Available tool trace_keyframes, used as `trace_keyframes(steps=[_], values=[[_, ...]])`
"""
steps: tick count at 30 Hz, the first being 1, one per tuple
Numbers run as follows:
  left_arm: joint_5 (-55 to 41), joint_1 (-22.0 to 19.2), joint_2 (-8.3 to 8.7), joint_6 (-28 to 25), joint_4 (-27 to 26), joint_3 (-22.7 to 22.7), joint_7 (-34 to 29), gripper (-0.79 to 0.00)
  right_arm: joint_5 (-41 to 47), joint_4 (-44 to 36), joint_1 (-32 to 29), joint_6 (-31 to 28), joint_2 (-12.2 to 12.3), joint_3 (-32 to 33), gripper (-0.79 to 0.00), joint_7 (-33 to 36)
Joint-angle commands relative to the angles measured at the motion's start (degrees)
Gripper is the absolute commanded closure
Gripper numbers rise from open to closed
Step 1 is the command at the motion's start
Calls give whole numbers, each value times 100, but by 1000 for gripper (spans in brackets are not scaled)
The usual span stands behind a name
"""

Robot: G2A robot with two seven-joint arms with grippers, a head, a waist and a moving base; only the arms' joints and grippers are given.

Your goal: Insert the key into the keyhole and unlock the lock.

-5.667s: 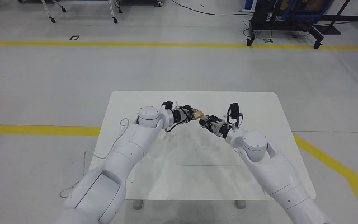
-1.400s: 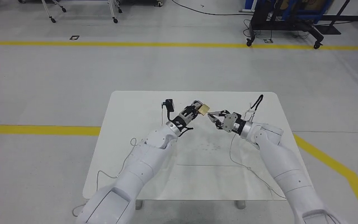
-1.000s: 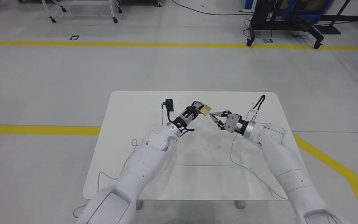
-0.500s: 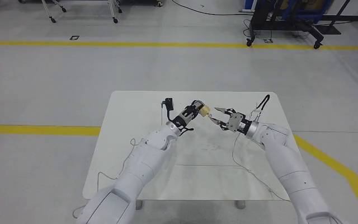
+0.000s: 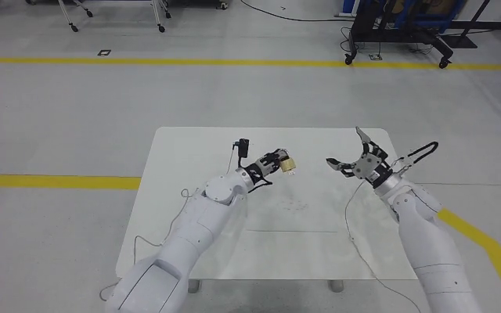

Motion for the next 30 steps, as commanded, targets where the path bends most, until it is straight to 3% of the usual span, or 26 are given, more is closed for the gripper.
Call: trace_keyframes(steps=[1, 8, 17, 22, 23, 24, 30], values=[[321, -131, -20, 533, 25, 148, -56, 0, 1, -179, -186, -90, 13, 140, -785, 20], [1191, -327, -152, 1594, 172, 706, -410, 0, 1, -179, -186, -90, 13, 140, -785, 20], [1284, -365, -324, 1808, 426, 937, -645, 0, 1, -179, -186, -90, 13, 140, -785, 20], [1412, -381, -398, 1768, 516, 1047, -647, -385, 1, -179, -186, -90, 13, 140, -785, 20], [1411, -384, -409, 1749, 529, 1051, -648, -690, 1, -179, -186, -90, 13, 140, -785, 20], [1407, -385, -418, 1711, 537, 1052, -638, -785, 1, -179, -186, -90, 13, 140, -785, 20], [1129, -415, -399, 1261, 552, 847, -585, -785, 1, -179, -186, -90, 13, 140, -785, 20]])
